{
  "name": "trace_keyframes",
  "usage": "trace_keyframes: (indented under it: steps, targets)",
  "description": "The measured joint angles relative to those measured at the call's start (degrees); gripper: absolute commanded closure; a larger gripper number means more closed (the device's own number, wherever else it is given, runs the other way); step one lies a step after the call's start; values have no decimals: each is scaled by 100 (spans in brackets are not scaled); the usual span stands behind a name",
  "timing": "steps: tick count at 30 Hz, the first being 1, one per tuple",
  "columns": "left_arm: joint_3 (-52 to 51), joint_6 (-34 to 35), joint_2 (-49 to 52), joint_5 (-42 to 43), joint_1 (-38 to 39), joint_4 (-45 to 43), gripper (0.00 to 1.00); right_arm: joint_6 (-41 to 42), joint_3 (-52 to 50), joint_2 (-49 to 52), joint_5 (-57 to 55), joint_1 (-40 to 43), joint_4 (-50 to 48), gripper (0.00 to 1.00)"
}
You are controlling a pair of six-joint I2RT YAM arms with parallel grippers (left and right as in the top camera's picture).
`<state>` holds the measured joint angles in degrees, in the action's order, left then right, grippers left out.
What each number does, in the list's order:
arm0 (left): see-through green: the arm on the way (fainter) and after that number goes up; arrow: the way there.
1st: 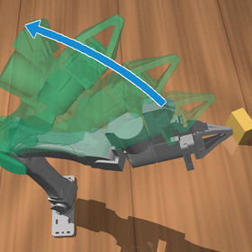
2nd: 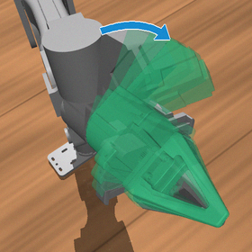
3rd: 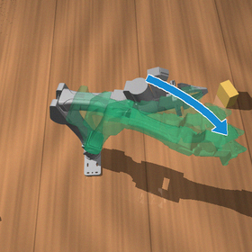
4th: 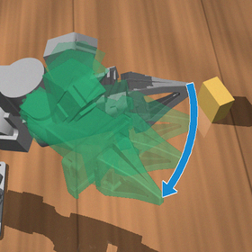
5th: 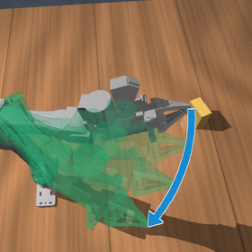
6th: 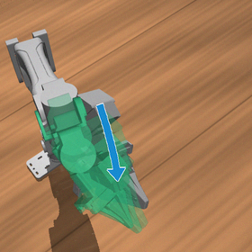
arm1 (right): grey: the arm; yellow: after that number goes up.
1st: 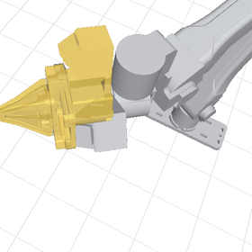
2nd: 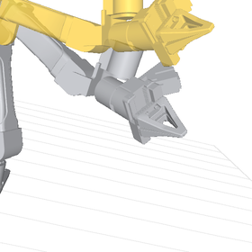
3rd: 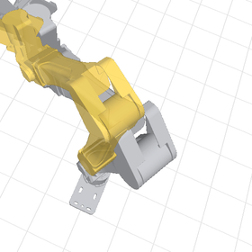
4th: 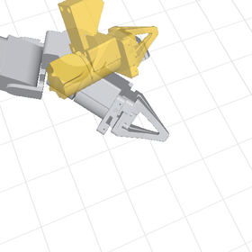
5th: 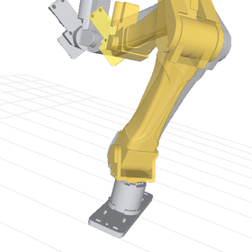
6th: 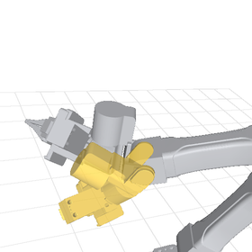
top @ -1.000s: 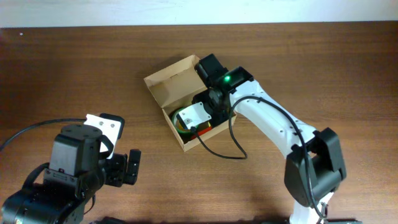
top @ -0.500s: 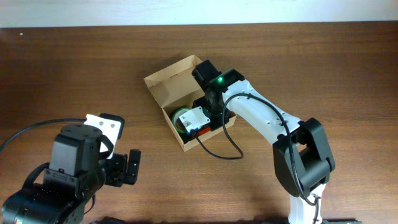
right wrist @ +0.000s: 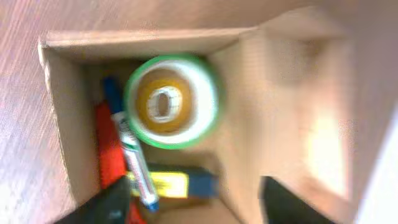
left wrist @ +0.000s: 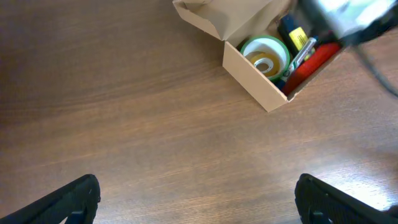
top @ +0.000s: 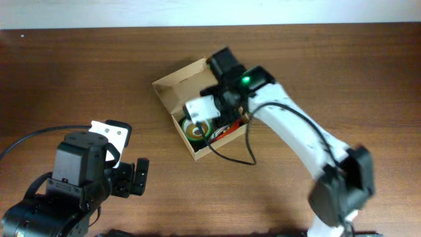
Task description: Pack container
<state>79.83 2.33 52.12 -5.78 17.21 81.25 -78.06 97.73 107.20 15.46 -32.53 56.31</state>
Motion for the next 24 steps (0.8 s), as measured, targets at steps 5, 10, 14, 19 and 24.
trace_keyframes:
  steps: [5, 10, 14, 19, 24]
  targets:
    - [0, 0, 0, 0, 0, 0, 0, 2026, 280, -1447, 9, 0, 61, 1]
    - [0, 0, 0, 0, 0, 0, 0, 3609, 278, -1620, 7, 0, 426, 1]
    - [0, 0, 0, 0, 0, 2, 0, 5318, 278, -1556, -387, 111, 227, 1]
    - [0, 0, 0, 0, 0, -2, 0, 7082, 278, -675, -968, 798, 186, 2]
    - [0, 0, 0, 0, 0, -2, 0, 7427, 278, 144, -1054, 946, 225, 6]
